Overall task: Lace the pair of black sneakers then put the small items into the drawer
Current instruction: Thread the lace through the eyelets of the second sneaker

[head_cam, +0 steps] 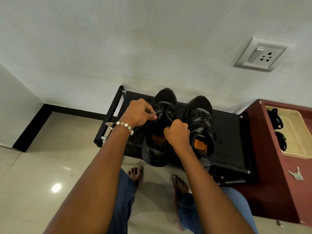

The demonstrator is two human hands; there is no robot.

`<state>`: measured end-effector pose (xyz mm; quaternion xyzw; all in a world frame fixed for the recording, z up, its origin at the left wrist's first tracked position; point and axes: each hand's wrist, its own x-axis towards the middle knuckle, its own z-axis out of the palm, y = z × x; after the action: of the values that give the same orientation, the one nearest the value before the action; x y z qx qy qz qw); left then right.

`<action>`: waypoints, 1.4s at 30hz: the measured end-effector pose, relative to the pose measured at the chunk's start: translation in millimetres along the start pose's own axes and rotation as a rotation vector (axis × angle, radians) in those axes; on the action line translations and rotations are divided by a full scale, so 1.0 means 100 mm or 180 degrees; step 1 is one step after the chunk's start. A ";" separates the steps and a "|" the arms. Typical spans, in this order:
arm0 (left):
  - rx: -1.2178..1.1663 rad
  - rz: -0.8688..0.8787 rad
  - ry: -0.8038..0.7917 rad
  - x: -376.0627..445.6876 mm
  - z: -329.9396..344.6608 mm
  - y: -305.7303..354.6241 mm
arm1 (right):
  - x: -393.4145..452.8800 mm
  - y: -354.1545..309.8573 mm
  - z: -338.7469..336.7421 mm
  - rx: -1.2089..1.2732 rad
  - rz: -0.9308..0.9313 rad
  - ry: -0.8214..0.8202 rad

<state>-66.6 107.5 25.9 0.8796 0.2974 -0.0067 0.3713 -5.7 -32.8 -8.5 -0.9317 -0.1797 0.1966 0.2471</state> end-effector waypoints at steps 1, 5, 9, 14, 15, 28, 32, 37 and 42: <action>-0.0063 -0.0018 0.0021 0.00 -0.01 -0.02 | 0.00 0.00 0.00 0.0011 0.0006 -0.0001; -0.0910 -0.0350 0.0133 0.01 -0.07 -0.04 | 0.01 0.02 0.01 0.0051 0.0022 -0.0008; -0.3166 -0.0583 0.0160 0.02 -0.18 -0.02 | 0.01 0.02 0.02 0.0032 0.0030 0.0011; -0.5394 -0.0725 0.0484 0.06 -0.22 -0.06 | 0.00 0.01 0.02 0.0098 0.0076 0.0018; -0.5523 -0.0839 0.0541 0.07 -0.20 -0.04 | -0.01 0.00 0.03 0.0126 0.0078 0.0020; 0.0461 0.0190 0.0018 0.03 0.03 0.01 | -0.02 -0.01 0.01 0.0095 0.0107 0.0086; -0.0066 -0.0115 0.0492 0.04 0.10 0.03 | -0.03 -0.01 0.03 0.0117 0.0130 0.0063; -0.1432 -0.1019 0.0588 0.08 0.13 0.03 | -0.02 0.01 0.03 0.0176 0.0151 0.0063; -0.0629 -0.1336 0.0058 0.05 0.00 -0.23 | -0.02 0.00 0.03 0.0200 0.0148 0.0074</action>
<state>-74.4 122.8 9.8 0.7578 0.4763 -0.0467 0.4434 -8.4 -32.5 -10.9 -0.9296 -0.1489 0.1970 0.2737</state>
